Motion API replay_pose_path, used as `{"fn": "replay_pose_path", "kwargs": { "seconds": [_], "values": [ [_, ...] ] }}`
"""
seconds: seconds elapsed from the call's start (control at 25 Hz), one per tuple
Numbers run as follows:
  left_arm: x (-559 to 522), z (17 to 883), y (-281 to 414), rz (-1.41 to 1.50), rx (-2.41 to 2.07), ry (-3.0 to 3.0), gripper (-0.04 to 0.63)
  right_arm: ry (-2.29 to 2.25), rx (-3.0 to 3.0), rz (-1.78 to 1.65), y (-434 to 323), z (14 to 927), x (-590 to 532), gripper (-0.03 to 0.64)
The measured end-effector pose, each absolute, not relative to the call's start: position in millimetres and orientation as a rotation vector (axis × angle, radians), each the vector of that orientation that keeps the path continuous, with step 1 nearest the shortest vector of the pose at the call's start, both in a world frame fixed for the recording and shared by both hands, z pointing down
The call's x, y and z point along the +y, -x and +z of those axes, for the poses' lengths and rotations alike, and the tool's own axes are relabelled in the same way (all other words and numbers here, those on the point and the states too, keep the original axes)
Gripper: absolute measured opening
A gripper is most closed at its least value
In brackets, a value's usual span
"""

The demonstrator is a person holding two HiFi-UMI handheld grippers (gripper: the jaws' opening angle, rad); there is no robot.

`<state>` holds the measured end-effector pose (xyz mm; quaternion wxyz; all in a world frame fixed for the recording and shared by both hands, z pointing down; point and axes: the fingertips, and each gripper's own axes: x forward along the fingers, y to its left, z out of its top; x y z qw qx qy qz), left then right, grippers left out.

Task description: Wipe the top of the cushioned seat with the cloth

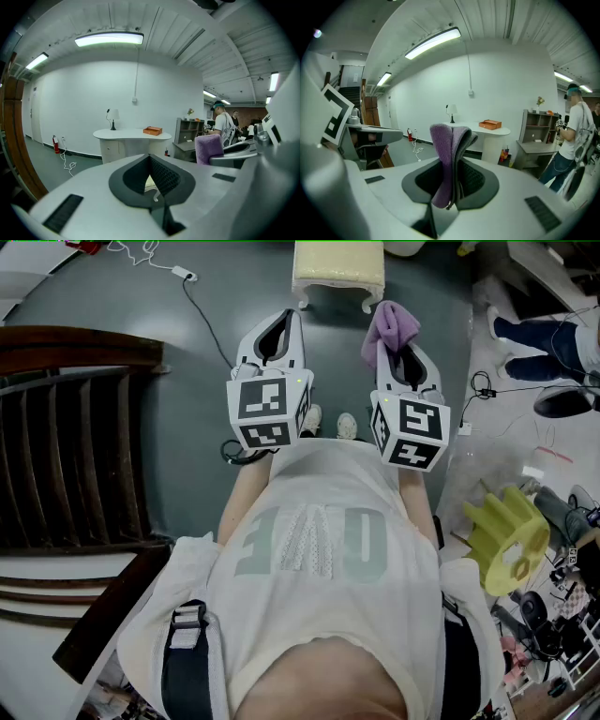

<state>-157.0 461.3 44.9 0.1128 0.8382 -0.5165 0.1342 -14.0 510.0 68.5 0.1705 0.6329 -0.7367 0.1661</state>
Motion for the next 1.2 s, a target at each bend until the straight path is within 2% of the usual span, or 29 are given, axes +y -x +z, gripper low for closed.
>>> {"fn": "replay_pose_path", "kwargs": {
  "seconds": [0.72, 1.2],
  "values": [
    [422.5, 44.9, 234.2, 0.308, -1.501, -2.516, 0.006, -1.952, -2.005, 0.467, 54.8, 65.0, 503.9, 0.091],
    [343.3, 55.6, 176.3, 0.303, -1.451, -2.556, 0.006, -1.945, -2.016, 0.419, 9.7, 85.7, 418.8, 0.091]
  ]
}}
